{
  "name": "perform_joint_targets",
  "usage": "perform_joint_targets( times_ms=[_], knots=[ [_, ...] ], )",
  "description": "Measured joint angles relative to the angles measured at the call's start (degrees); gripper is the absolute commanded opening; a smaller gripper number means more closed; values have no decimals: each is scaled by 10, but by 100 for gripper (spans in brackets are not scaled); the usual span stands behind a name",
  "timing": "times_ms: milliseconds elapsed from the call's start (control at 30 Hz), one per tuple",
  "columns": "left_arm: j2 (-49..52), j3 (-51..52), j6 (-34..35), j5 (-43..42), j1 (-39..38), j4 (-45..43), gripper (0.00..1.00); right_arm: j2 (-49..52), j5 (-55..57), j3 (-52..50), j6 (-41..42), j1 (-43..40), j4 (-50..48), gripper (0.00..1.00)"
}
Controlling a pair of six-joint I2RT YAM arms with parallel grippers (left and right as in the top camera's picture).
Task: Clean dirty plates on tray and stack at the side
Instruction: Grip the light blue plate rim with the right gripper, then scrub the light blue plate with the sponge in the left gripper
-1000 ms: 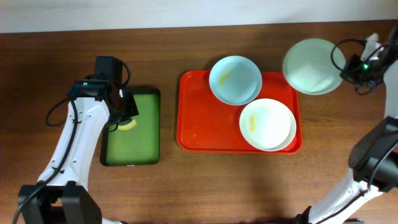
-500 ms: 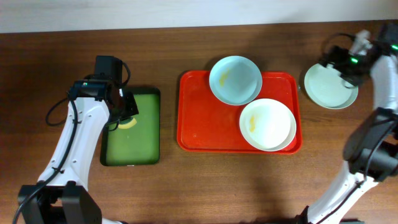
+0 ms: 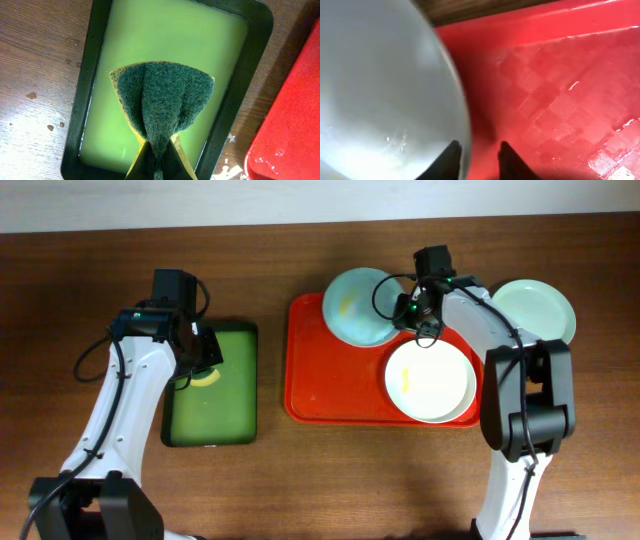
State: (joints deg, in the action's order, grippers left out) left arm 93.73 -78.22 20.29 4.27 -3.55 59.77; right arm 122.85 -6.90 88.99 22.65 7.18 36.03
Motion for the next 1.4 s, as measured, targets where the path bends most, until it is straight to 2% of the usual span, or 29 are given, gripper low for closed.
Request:
perform_joint_targets(
  times_ms=[100, 200, 233, 333, 367, 400, 433, 533, 567, 700, 767, 867, 1033, 1167, 1300, 1400],
  knots=[
    [0, 0, 0, 0, 0, 0, 0, 0, -5, 0, -13, 0, -8, 4],
    [0, 0, 0, 0, 0, 0, 0, 0, -66, 0, -113, 12, 12, 6],
    [0, 0, 0, -1, 0, -2, 0, 0, -88, 0, -148, 30, 27, 18],
    [0, 0, 0, -30, -7, -2, 0, 0, -79, 0, -182, 64, 41, 22],
    [0, 0, 0, -33, -13, -4, 0, 0, -75, 0, -184, 65, 40, 22],
    [0, 2, 0, -38, -19, -11, 0, 0, -73, -1, -186, 65, 29, 7],
    [0, 10, 0, -51, -26, -30, 0, 0, -73, -1, -187, 65, 24, 4],
    [-2, 63, 6, -117, -59, -119, 0, 0, -71, -1, -188, 67, 25, 4],
    [-3, 83, 24, -127, -82, -181, 0, 0, -71, -1, -188, 71, 34, 4],
    [5, 117, 72, -144, -181, -314, 0, 0, -50, -1, -188, 126, 48, 4],
    [53, 118, 100, -146, -210, -383, 0, 0, -49, -1, -188, 128, 50, 4],
    [118, 119, 111, -146, -221, -403, 0, -2, -19, 2, -188, 123, 72, 4],
    [121, 119, 116, -135, -223, -414, 0, -5, 26, 13, -188, 50, 122, 4],
    [137, 120, 147, -119, -259, -457, 0, -5, 43, 16, -188, 57, 126, 4],
    [155, 120, 181, -111, -261, -504, 0, -5, 31, 16, -188, 56, 124, 4],
    [163, 120, 199, -108, -268, -570, 0, -5, 18, 16, -188, 56, 125, 4]
  ],
)
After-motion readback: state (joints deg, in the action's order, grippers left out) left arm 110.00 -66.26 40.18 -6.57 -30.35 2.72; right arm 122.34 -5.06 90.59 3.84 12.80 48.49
